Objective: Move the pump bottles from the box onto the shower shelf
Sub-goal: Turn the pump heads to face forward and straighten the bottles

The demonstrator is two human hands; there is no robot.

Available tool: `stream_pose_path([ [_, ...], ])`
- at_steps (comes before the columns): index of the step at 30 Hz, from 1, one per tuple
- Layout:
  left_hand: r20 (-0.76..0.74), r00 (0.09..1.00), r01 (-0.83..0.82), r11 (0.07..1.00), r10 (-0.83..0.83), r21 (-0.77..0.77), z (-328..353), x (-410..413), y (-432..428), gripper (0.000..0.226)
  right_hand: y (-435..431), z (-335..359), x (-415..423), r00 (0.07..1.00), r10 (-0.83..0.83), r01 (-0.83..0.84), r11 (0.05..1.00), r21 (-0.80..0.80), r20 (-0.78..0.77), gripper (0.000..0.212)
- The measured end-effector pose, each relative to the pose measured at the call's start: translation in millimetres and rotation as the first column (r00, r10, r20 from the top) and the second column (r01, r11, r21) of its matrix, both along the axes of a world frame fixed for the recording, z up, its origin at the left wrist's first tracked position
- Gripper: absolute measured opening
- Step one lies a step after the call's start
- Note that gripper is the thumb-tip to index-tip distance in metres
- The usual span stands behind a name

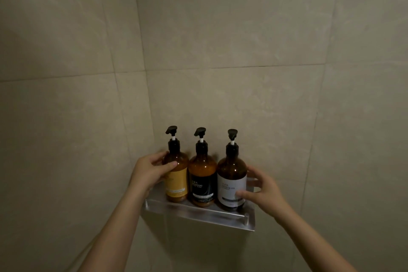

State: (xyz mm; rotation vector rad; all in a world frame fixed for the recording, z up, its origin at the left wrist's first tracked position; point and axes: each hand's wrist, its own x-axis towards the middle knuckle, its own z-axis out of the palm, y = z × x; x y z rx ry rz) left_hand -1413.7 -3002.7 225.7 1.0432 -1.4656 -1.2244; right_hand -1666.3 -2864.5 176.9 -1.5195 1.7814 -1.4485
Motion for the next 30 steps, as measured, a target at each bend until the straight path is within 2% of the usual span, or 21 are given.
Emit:
stream_pose_path([
  [11,0.059,0.998,-0.012,0.996,0.017,-0.083,-4,0,0,0.063,0,4,1,1.000,-0.004,0.004,0.999,0.045,-0.006,0.076],
  [14,0.068,0.998,-0.008,0.996,0.014,-0.088,-5,0,-1,0.064,1,16,-2,0.999,0.026,-0.024,0.997,0.072,-0.019,0.069],
  [17,0.067,0.998,-0.006,0.996,0.011,-0.085,-7,1,-3,0.065,0,46,-5,0.988,0.022,0.000,0.991,-0.137,0.153,0.044],
  [19,0.059,0.998,-0.005,0.997,0.010,-0.079,-9,1,-4,0.065,-5,72,-1,0.973,0.076,-0.028,0.976,-0.216,0.220,0.034],
  [22,0.052,0.999,0.000,0.998,0.003,-0.065,-10,1,-7,0.065,-15,97,15,0.959,0.143,-0.086,0.969,-0.231,0.245,0.036],
  [30,0.061,0.998,-0.005,0.997,0.009,-0.073,-12,1,-9,0.066,-23,100,26,0.961,0.094,-0.027,0.968,-0.249,0.259,0.022],
])
